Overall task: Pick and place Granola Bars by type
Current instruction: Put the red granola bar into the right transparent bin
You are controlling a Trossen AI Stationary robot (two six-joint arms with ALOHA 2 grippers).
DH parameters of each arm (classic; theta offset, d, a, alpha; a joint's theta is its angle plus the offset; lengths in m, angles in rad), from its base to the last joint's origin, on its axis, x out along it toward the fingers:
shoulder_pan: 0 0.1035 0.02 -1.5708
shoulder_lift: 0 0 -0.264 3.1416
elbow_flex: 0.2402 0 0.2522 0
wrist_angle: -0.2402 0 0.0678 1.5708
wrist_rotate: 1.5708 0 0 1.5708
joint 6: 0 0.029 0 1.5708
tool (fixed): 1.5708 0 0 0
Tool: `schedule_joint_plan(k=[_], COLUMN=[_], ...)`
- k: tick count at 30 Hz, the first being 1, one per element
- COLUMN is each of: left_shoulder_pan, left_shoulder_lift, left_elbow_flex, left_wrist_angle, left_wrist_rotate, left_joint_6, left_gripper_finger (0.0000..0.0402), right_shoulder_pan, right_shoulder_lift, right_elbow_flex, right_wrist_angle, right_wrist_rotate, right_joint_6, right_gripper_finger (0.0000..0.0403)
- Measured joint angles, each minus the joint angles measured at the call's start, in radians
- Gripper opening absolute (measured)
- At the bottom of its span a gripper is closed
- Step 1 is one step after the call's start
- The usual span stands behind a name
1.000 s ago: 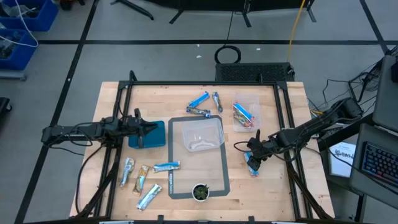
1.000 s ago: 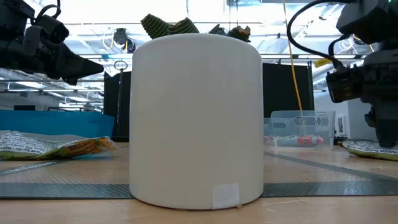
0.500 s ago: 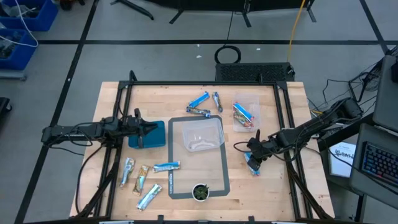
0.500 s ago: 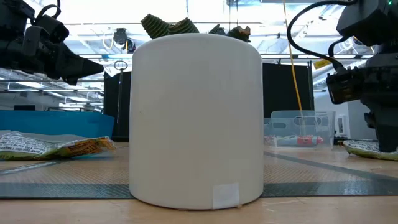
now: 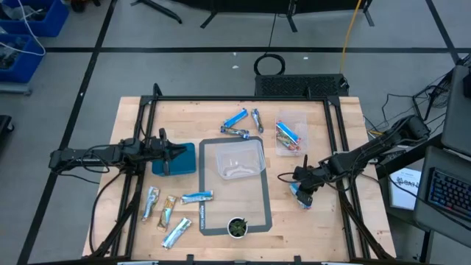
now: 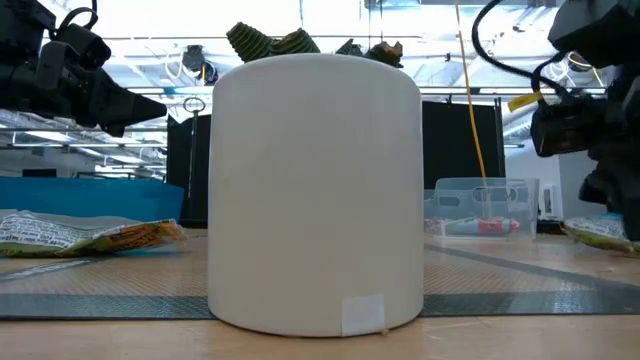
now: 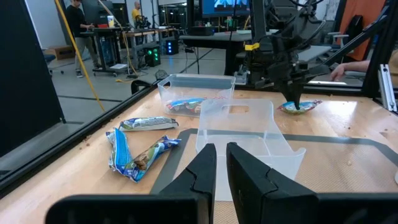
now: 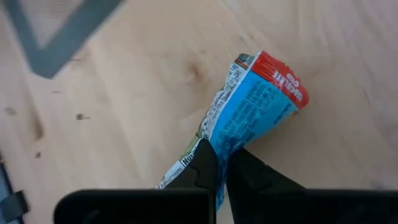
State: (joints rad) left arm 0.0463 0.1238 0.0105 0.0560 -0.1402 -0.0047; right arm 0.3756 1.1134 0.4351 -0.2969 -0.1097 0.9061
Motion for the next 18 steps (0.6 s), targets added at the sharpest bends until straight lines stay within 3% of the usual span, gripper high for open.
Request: schedule_joint_plan(k=[9, 18], left_shoulder_pan=[0.000, 0.000], left_shoulder_lift=[0.000, 0.000], left_elbow_flex=[0.000, 0.000], left_wrist_angle=[0.000, 0.000], left_wrist_rotate=[0.000, 0.000], left_joint_6=[0.000, 0.000], left_gripper_finger=[0.0042, 0.0042], right_shoulder_pan=[0.000, 0.000], right_shoulder_lift=[-0.188, -0.358], right_elbow_flex=[0.000, 0.001], right_wrist_angle=[0.007, 0.062], right_wrist_rotate=[0.049, 0.329], right_joint_6=[-0.154, -0.500], right_gripper_finger=[0.0004, 0.0004])
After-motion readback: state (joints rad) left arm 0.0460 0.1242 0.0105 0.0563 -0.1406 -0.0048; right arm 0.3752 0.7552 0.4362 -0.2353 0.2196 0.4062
